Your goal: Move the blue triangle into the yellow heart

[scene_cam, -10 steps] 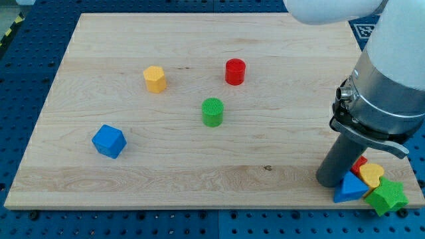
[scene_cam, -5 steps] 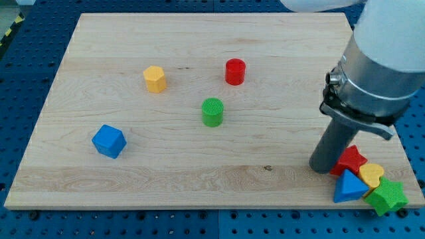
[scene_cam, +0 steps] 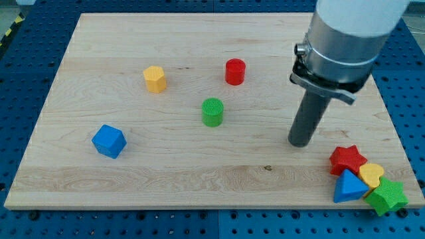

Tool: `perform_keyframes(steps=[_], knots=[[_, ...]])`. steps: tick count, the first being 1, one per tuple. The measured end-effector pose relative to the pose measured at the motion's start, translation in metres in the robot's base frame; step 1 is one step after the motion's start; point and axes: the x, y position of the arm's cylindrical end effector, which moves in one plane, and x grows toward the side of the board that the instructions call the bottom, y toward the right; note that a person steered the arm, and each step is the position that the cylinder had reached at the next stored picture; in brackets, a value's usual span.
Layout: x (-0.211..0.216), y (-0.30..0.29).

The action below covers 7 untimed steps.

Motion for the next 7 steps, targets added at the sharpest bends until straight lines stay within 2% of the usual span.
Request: perform_keyframes(steps=[2,3,5,6,7], knots=[[-0.009,-0.001],[-0.042,0.003],[-0.067,0.013],[-0.104,0.012],[-0.104,0.012]])
